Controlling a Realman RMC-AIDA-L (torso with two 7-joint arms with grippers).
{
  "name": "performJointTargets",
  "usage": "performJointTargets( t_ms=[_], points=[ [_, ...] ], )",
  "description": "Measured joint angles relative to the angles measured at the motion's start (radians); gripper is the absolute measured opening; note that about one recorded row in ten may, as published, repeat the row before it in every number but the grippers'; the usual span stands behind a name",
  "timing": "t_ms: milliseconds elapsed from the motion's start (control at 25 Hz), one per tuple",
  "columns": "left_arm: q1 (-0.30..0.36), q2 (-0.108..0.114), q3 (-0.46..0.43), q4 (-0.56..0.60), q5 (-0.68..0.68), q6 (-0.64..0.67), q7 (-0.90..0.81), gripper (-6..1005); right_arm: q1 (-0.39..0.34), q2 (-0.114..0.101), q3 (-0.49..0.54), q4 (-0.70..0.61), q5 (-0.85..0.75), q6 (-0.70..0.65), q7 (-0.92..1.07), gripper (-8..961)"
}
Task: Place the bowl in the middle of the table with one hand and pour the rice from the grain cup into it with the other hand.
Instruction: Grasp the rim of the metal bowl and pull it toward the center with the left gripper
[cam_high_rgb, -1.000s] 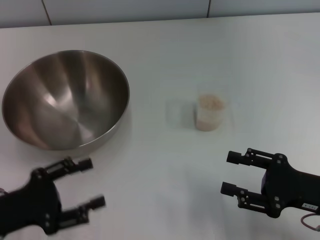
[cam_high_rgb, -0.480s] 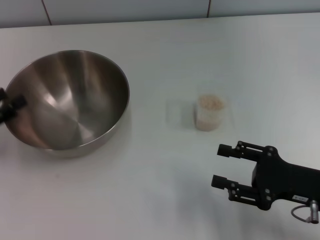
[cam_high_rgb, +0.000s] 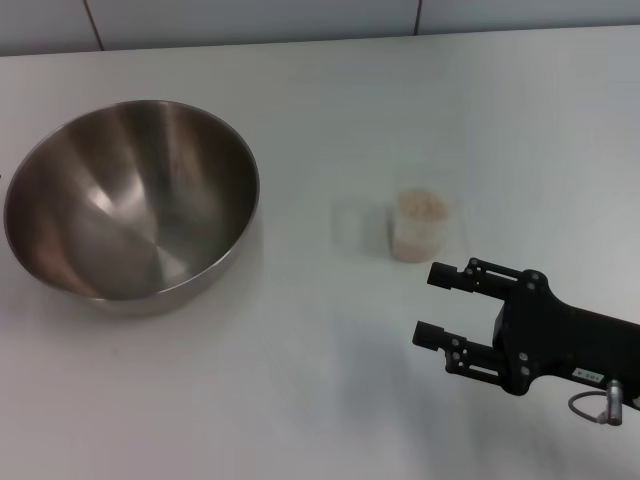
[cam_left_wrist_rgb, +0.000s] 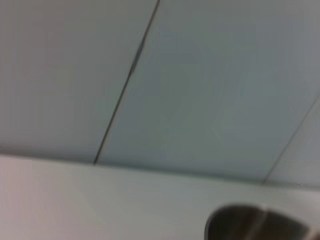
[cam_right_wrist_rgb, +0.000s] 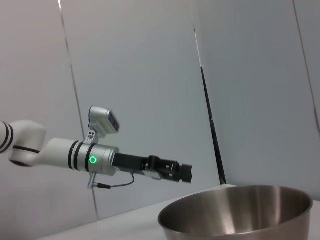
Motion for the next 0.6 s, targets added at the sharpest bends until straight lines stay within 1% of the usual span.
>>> performJointTargets(
  t_ms=[80, 200, 360, 400, 600],
  points=[
    [-0.001, -0.002, 0.044, 0.043, 0.048, -0.018, -0.050, 800, 0.001, 0.000, 0.000, 0.000, 0.002, 0.001, 0.000, 665],
    [-0.015, -0.003, 0.105, 0.069, 0.129, -0.042, -0.120, 800, 0.003, 0.000, 0.000, 0.000, 0.007, 0.001, 0.000, 666],
    [-0.031, -0.002, 0.113, 0.072, 0.175, -0.045, -0.151, 779, 0.005, 0.000, 0.000, 0.000, 0.008, 0.003, -0.001, 666],
    [-0.042, -0.002, 0.116, 0.079, 0.207, -0.047, -0.169, 773, 0.006, 0.001, 0.000, 0.000, 0.008, 0.003, -0.001, 666],
    [-0.053, -0.002, 0.122, 0.082, 0.242, -0.047, -0.188, 747, 0.006, 0.002, 0.000, 0.001, 0.008, 0.003, -0.001, 666]
  ],
)
